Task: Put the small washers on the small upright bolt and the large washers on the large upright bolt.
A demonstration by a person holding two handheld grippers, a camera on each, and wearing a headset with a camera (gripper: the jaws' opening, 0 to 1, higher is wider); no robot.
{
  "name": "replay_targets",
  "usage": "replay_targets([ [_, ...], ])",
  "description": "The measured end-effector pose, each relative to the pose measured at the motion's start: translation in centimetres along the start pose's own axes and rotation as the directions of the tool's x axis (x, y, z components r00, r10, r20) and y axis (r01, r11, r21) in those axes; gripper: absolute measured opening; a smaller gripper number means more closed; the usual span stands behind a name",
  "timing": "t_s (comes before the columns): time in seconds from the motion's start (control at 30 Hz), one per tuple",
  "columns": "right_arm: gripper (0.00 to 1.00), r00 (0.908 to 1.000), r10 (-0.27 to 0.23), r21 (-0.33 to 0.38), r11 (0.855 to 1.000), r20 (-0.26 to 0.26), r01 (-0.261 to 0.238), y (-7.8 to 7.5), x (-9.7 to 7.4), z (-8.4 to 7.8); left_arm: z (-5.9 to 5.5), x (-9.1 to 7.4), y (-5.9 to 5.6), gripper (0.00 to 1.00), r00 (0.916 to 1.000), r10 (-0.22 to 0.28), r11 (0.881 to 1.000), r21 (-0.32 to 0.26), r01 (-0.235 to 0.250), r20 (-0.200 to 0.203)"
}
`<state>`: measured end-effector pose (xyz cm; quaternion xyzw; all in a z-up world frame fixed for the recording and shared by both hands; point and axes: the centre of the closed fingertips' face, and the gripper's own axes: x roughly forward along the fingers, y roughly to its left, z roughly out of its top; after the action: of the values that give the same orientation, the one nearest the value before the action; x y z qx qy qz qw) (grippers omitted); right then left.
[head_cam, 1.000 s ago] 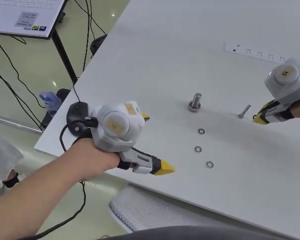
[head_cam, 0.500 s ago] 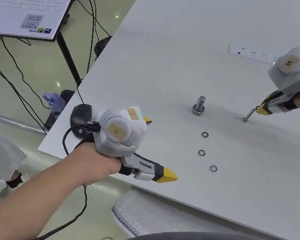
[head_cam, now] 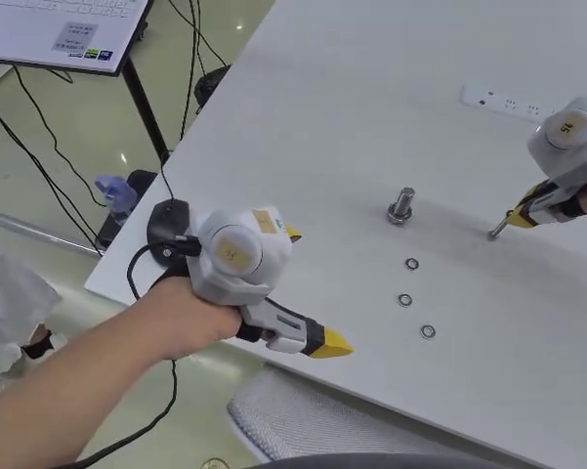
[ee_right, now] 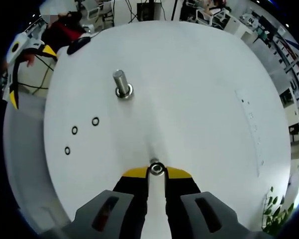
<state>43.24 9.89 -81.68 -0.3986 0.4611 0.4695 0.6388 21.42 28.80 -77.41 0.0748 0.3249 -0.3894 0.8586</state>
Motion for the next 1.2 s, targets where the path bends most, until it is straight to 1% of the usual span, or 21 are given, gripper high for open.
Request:
replay_targets([
  [0.1, 0.12, 1.0000, 0.004, 0.000, 1.000, -0.004, -0.004, 0.1, 0.2, 0.0, -0.1, -0.1, 0.0, 0.96, 1.0000, 0.001, 1.000, -0.003, -0.001, 0.002],
  [0.2, 0.12, 1.0000, 0.006, -0.001, 1.000, -0.005, -0.006, 0.2, 0.3, 0.1, 0.1, -0.2, 0.0, 0.99, 0.9998, 0.000, 1.000, -0.010, 0.000, 0.017],
  [0.57, 0.12, 0.9997, 0.016, -0.008, 1.000, -0.019, -0.016, 0.7, 1.2, -0.2, -0.2, -0.1, 0.1, 0.99, 0.9999, 0.002, 1.000, -0.017, -0.001, 0.013],
  [0.77, 0.12, 0.9992, 0.026, -0.018, 0.999, -0.031, -0.027, 0.5, 2.4, -0.4, -0.4, -0.1, 0.1, 0.99, 1.0000, 0.001, 1.000, -0.020, 0.000, 0.009],
  [1.07, 0.12, 0.9979, 0.040, -0.015, 0.999, -0.050, -0.041, 0.9, 3.8, -1.0, -0.7, 0.0, 0.3, 0.99, 1.0000, -0.004, 1.000, -0.023, 0.004, -0.001],
  [1.2, 0.12, 0.9972, 0.045, -0.016, 0.999, -0.060, -0.046, 1.1, 4.4, -1.3, -0.6, -0.2, 0.7, 0.97, 1.0000, 0.006, 1.000, -0.025, -0.005, 0.003],
])
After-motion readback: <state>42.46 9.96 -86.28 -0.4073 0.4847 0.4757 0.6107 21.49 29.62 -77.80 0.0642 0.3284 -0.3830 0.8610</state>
